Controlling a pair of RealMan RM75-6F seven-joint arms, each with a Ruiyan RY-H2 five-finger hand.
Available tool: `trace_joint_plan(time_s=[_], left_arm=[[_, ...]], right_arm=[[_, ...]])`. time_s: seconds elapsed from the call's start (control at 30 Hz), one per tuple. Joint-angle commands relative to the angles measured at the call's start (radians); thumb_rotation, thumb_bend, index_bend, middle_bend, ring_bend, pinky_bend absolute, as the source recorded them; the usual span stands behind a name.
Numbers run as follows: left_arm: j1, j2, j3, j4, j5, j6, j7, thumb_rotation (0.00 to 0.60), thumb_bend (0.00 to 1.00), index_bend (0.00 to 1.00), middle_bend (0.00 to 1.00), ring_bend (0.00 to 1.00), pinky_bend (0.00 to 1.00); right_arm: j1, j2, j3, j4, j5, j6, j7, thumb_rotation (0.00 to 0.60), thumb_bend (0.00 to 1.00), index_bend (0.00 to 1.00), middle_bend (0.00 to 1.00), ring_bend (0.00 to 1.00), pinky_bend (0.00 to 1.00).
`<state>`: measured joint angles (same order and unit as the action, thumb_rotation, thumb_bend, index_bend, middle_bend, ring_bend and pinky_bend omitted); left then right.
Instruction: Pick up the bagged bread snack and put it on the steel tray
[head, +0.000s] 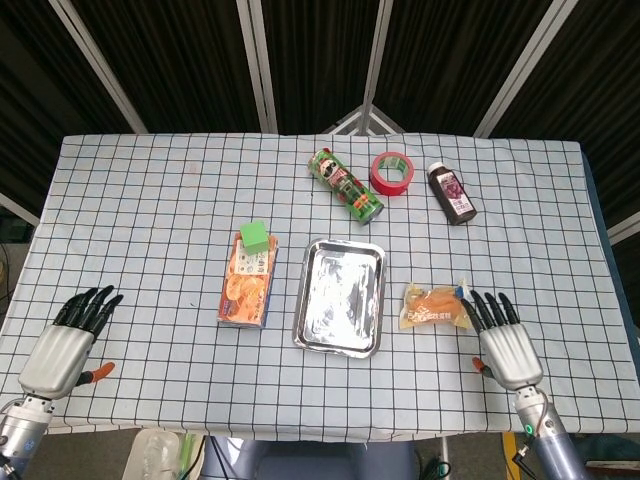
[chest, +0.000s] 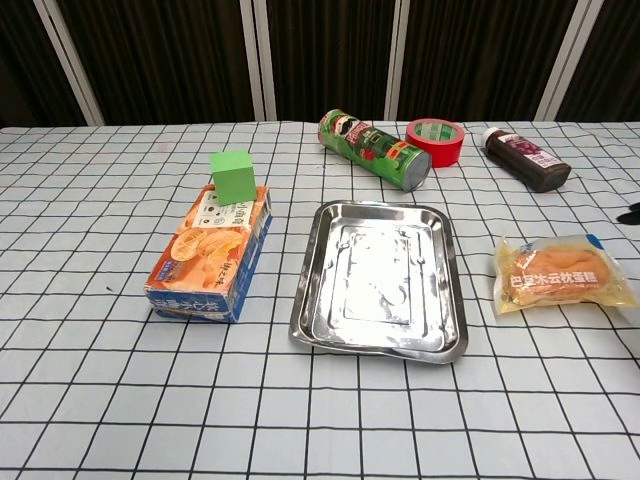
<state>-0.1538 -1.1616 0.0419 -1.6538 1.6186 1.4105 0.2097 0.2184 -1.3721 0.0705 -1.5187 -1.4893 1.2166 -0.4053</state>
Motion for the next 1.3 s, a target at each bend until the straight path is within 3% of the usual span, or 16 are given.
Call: trace_joint_plan(time_s=[0.03,0.4,0.5,0.57,0.67,0.8,1.03,1.3], left_arm=[[-0.001,0.002,-0.001,0.002,-0.003,-0.001,-0.004,0.600,0.08,0.00,0.00,0.00,0.09],[0.000,0.006,-0.004,0.002,-0.008,0.001,-0.015,0.600,0.08,0.00,0.00,0.00,0.09],[0.000,0.008,-0.005,0.003,-0.011,0.002,-0.021,0.600,0.08,0.00,0.00,0.00,0.09],[0.000,0.010,-0.006,0.004,-0.013,0.001,-0.025,0.600,0.08,0.00,0.00,0.00,0.09],[0.000,0.011,-0.007,0.004,-0.013,0.002,-0.028,0.600,0.08,0.00,0.00,0.00,0.09],[0.001,0.013,-0.006,0.003,-0.009,0.006,-0.031,0.600,0.08,0.00,0.00,0.00,0.09],[0.001,0.013,-0.005,0.002,-0.009,0.004,-0.029,0.600,0.08,0.00,0.00,0.00,0.09],[-0.001,0.013,-0.007,0.003,-0.014,-0.001,-0.031,0.600,0.08,0.00,0.00,0.00,0.09]], right_arm=[[0.062,-0.054,0.042,0.029,0.075,-0.080,-0.061,0.600,0.25,0.00,0.00,0.00,0.00],[0.180,-0.157,0.100,0.126,0.239,-0.228,-0.145,0.600,0.25,0.00,0.00,0.00,0.00],[0.198,-0.168,0.105,0.131,0.251,-0.237,-0.149,0.600,0.27,0.00,0.00,0.00,0.05],[0.211,-0.174,0.108,0.135,0.253,-0.238,-0.148,0.600,0.33,0.13,0.13,0.06,0.20],[0.223,-0.179,0.107,0.138,0.250,-0.227,-0.156,0.600,0.38,0.47,0.38,0.26,0.48],[0.231,-0.187,0.096,0.141,0.231,-0.196,-0.175,0.600,0.39,0.66,0.52,0.40,0.60],[0.241,-0.196,0.091,0.123,0.192,-0.137,-0.177,0.600,0.40,0.72,0.56,0.43,0.61],[0.292,-0.193,0.123,-0.009,0.206,-0.118,-0.308,0.600,0.40,0.72,0.56,0.43,0.61]])
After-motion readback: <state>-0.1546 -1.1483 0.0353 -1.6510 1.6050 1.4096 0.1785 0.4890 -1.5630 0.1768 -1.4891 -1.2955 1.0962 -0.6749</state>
